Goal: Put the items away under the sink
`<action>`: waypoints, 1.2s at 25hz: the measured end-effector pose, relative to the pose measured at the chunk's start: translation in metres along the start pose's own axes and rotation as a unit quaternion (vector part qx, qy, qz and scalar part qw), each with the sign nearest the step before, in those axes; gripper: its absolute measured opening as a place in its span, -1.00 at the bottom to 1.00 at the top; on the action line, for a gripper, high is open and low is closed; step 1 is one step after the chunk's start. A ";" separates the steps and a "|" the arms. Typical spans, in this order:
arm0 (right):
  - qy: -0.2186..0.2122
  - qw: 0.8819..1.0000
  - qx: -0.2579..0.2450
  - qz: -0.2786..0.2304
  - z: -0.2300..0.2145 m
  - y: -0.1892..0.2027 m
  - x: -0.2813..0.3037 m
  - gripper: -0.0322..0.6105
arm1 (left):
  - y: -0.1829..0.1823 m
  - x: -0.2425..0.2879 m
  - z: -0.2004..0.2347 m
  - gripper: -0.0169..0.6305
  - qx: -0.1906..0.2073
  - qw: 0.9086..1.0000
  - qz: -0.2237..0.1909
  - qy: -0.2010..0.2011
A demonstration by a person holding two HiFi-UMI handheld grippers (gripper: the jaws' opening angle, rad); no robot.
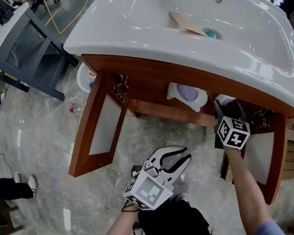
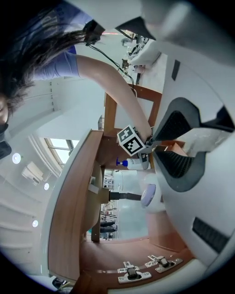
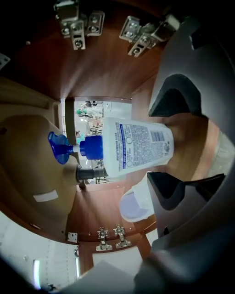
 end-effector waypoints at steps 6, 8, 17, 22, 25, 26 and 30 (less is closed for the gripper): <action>-0.030 0.999 0.034 0.018 0.024 0.013 -0.036 0.25 | -0.035 -0.013 -0.002 -0.74 -0.028 0.999 -0.023 -0.014; -0.047 0.998 0.043 0.018 0.035 0.010 -0.051 0.25 | -0.050 -0.019 -0.003 -0.74 -0.039 0.999 -0.029 -0.020; -0.132 0.991 -0.012 0.011 0.093 -0.051 -0.125 0.25 | -0.121 -0.060 -0.005 -0.74 -0.059 0.996 -0.040 -0.054; -0.168 0.985 -0.016 -0.019 0.117 -0.100 -0.169 0.14 | -0.161 -0.084 -0.010 -0.74 -0.093 0.991 -0.053 -0.078; -0.180 0.982 -0.007 -0.049 0.129 -0.135 -0.196 -0.31 | -0.181 -0.098 -0.013 -0.74 -0.113 0.988 -0.056 -0.090; -0.190 0.980 -0.006 -0.055 0.134 -0.147 -0.204 -0.31 | -0.188 -0.102 -0.014 -0.74 -0.118 0.987 -0.057 -0.094; -0.235 0.970 -0.039 -0.056 0.154 -0.190 -0.227 -0.40 | -0.214 -0.123 -0.018 -0.74 -0.128 0.984 -0.056 -0.111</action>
Point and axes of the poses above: the fingertips, and each gripper's own axes: x forward along the fingers, z to its left, y out of its underside, the point moved 7 cm from there along -x, backward along the fingers, and after that the axes turned 14 degrees about -y, right-handed, at the moved point
